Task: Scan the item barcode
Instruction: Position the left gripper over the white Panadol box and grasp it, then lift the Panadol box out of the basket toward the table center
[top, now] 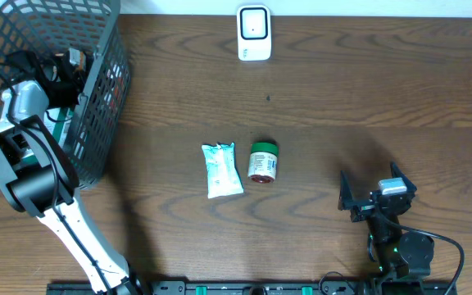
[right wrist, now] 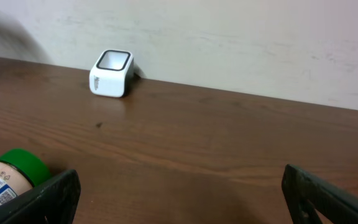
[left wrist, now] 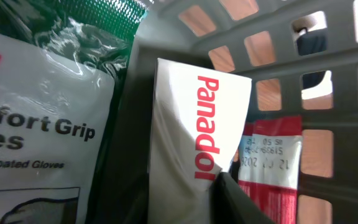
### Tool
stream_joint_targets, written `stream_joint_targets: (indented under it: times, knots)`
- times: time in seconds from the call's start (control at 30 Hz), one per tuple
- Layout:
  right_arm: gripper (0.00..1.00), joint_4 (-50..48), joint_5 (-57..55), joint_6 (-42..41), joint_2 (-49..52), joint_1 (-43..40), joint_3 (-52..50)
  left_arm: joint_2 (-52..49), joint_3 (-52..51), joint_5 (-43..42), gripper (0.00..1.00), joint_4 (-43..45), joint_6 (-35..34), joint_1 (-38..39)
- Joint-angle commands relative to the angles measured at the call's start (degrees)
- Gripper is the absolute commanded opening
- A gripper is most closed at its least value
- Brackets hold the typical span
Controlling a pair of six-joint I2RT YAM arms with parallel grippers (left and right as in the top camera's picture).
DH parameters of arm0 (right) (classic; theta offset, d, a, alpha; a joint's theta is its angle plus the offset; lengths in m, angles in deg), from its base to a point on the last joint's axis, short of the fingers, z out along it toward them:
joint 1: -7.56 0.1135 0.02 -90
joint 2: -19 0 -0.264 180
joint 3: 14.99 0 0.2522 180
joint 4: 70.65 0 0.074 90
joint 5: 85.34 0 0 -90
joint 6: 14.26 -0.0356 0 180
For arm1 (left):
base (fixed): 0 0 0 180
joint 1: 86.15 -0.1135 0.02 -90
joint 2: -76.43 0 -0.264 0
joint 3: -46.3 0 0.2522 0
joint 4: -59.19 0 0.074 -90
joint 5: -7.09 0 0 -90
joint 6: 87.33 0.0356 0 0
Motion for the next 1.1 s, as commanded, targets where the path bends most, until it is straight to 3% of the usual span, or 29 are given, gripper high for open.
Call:
stream_joint_targets:
  times: [0.0,0.1,0.27,0.4,0.57,0.87,1.07]
  knots:
    - [0.99,0.2,-0.2,-0.2,-0.2,0.2,0.0,-0.1,0.8,-10.3,0.29,-0.4,0.2,-1.0]
    - [0.99,0.2,-0.2,-0.2,-0.2,0.2,0.0,0.1,1.1,-16.2,0.27,0.2,0.2,-2.2]
    - [0.99,0.2,-0.2,-0.2,-0.2,0.2,0.0,0.3,1.1,-17.5,0.24,0.2,-1.9,-3.6]
    - [0.99,0.2,-0.2,-0.2,-0.2,0.2,0.0,0.5,1.1,-18.2,0.07,0.2,-2.5,-4.3]
    - [0.99,0.2,-0.1,-0.2,-0.2,0.2,0.0,1.0,1.2,-24.2,0.07,4.0,-5.0,-6.2]
    - [0.99,0.2,-0.1,-0.2,-0.2,0.2,0.0,4.2,1.2,-23.2,0.07,7.8,-9.3,-10.3]
    - [0.99,0.2,-0.2,-0.2,-0.2,0.2,0.0,10.3,1.2,-13.8,0.07,7.7,-9.3,-12.9]
